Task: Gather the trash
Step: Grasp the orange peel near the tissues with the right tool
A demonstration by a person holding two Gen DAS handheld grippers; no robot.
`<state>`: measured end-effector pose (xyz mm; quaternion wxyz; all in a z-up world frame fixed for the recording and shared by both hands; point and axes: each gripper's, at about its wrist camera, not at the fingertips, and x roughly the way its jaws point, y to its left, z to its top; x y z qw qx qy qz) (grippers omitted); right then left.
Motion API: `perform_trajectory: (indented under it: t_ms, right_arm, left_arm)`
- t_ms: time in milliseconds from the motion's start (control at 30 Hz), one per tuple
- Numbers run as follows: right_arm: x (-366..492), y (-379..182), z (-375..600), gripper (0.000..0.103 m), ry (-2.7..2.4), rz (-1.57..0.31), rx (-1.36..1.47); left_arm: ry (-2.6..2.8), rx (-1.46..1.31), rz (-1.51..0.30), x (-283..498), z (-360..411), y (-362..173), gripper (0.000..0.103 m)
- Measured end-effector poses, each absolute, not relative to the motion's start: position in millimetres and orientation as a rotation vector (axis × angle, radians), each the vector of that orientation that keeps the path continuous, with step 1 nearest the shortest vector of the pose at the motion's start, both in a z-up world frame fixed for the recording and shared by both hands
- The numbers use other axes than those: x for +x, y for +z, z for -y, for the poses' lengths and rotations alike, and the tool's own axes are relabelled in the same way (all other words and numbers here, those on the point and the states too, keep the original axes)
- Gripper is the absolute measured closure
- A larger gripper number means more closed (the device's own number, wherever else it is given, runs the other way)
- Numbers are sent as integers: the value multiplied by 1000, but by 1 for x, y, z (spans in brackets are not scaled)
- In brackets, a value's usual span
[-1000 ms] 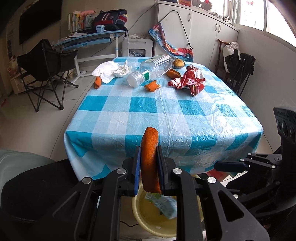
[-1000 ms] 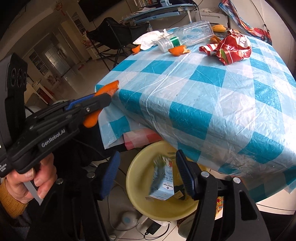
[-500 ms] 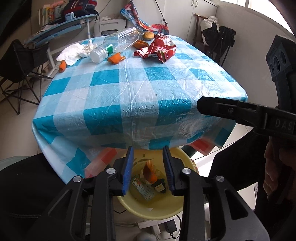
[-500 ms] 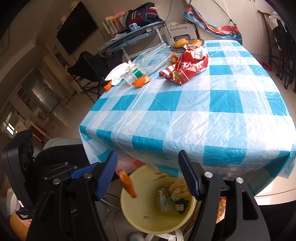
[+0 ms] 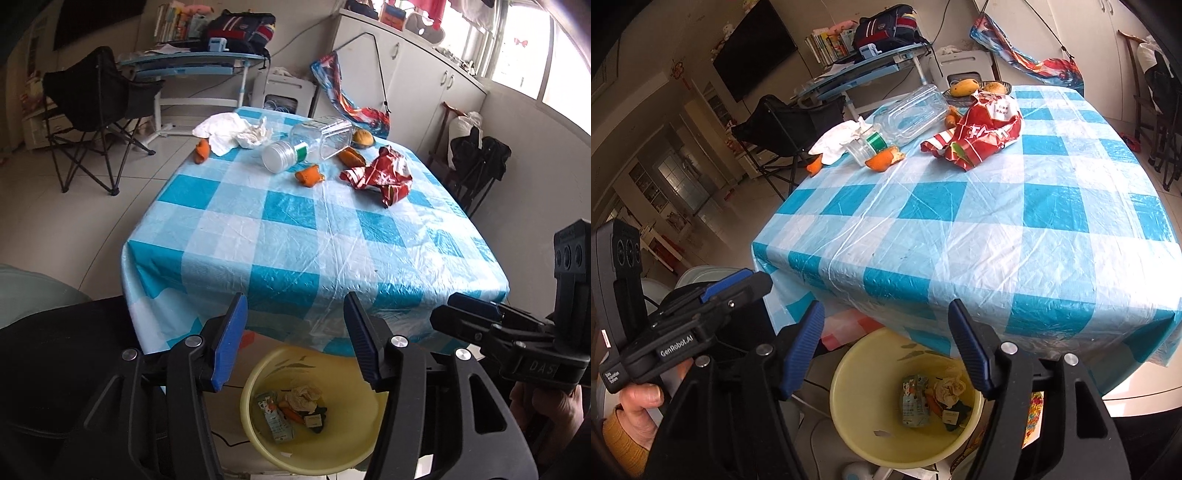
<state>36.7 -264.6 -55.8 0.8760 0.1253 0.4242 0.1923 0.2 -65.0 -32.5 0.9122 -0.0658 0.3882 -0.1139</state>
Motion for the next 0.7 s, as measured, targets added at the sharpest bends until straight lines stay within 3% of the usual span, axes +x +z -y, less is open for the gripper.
perform_trajectory:
  t_ms: [433, 700]
  right_arm:
    - [56, -44, 244, 36, 463, -855, 207]
    - [140, -4, 213, 36, 532, -791, 142]
  left_arm:
    - [-154, -187, -752, 29, 48, -16, 48]
    - [-11, -289, -712, 57, 20, -10, 44]
